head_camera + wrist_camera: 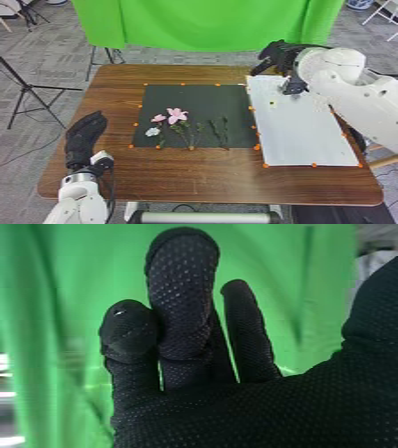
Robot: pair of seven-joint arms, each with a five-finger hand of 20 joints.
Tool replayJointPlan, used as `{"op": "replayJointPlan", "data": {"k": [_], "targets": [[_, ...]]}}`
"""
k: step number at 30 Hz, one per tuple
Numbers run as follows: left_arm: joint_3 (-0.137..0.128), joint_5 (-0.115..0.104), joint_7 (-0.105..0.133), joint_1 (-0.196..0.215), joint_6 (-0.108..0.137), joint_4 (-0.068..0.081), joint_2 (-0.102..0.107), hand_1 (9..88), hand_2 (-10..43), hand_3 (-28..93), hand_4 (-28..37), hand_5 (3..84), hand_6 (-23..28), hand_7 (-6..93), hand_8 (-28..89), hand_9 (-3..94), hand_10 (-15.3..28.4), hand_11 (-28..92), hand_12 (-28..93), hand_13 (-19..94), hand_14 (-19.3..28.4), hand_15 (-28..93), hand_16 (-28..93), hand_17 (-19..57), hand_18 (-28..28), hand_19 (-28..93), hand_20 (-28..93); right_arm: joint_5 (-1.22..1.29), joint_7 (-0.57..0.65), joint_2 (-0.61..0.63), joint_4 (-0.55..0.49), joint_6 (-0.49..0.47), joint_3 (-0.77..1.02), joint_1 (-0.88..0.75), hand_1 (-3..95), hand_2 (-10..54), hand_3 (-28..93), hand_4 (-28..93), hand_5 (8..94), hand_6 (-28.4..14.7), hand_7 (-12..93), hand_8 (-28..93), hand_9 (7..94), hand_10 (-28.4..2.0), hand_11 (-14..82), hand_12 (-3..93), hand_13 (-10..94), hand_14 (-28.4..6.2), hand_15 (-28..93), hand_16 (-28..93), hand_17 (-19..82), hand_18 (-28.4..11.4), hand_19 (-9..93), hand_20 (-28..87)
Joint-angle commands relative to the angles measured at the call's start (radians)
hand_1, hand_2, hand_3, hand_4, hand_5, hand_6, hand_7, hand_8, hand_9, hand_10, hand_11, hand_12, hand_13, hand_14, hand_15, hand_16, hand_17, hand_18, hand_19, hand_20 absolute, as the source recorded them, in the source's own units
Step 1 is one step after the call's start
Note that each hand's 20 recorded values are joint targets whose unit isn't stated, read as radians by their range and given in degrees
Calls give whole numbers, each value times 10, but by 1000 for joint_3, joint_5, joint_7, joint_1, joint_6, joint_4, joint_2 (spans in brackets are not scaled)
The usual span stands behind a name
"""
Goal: Arrange flowers
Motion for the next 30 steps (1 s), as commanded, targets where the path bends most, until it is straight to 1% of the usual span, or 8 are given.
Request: {"op": "replayJointPlan", "data": {"k": [1, 12, 15, 18, 23, 24, 27, 30], "targets": [[-4, 4, -19, 16, -13, 8, -15, 466, 98, 702, -154, 526, 21, 228, 14, 469, 122, 260, 105, 418, 126, 217, -36, 227, 107, 93, 309, -7, 19, 22, 14, 7, -21, -114, 205, -95, 657, -209, 451, -7, 90, -63, 556, -148, 75, 142, 838, -66, 536, 249, 527, -172, 909, 396], [2, 10, -29, 12, -25, 9, -10, 463, 99, 703, -155, 526, 21, 227, 13, 468, 122, 260, 105, 418, 125, 218, -35, 227, 106, 93, 307, -88, 5, 15, 18, 30, -23, -198, 234, -95, 674, -206, 475, 5, 116, -72, 586, -137, 81, 151, 845, -62, 545, 245, 535, -172, 918, 389], [5, 9, -28, 16, -18, 4, -10, 464, 99, 703, -156, 526, 21, 227, 13, 468, 122, 260, 105, 418, 125, 218, -35, 226, 107, 94, 307, -84, 21, 22, 9, 52, -31, -212, 250, -95, 682, -202, 484, 10, 128, -77, 596, -134, 83, 152, 849, -60, 547, 246, 539, -170, 921, 386], [0, 8, -26, 17, -21, 7, -10, 464, 99, 703, -155, 526, 21, 227, 14, 468, 122, 260, 105, 418, 125, 218, -35, 227, 106, 93, 307, -86, 26, 32, -1, 91, -47, -214, 311, -95, 703, -202, 504, 17, 147, -87, 617, -127, 93, 159, 858, -53, 552, 246, 551, -166, 928, 381], [1, 6, -21, 13, -21, 9, -14, 464, 99, 704, -155, 526, 21, 226, 11, 468, 122, 260, 105, 417, 125, 217, -36, 227, 106, 93, 307, -92, 40, 49, -9, 258, -83, -223, 434, -94, 713, -211, 573, 27, 207, -107, 674, -119, 133, 163, 885, -33, 556, 253, 578, -151, 932, 393], [2, 4, -19, 11, -22, 11, -13, 464, 99, 704, -155, 526, 21, 225, 11, 468, 122, 260, 105, 417, 125, 217, -36, 227, 106, 93, 307, -94, 44, 51, -9, 298, -87, -226, 485, -83, 684, -222, 600, 17, 225, -30, 694, -117, 143, 162, 896, -29, 551, 259, 588, -146, 932, 395], [7, 3, -16, 18, -12, 3, -14, 465, 99, 704, -156, 526, 22, 226, 11, 468, 122, 260, 105, 417, 125, 218, -35, 227, 106, 93, 306, -95, 47, 51, 0, 399, -107, -220, 585, -65, 632, -209, 671, 9, 272, 32, 772, -106, 85, 248, 918, -20, 540, 271, 612, -133, 932, 393], [2, 3, -18, 16, -15, 6, -15, 464, 99, 704, -156, 526, 23, 225, 11, 467, 122, 260, 105, 417, 125, 217, -35, 228, 106, 91, 305, -106, 48, 56, -2, 474, -120, -209, 619, -70, 622, -205, 710, 6, 282, 43, 828, -95, 63, 307, 927, -13, 539, 281, 620, -127, 932, 399]]}}
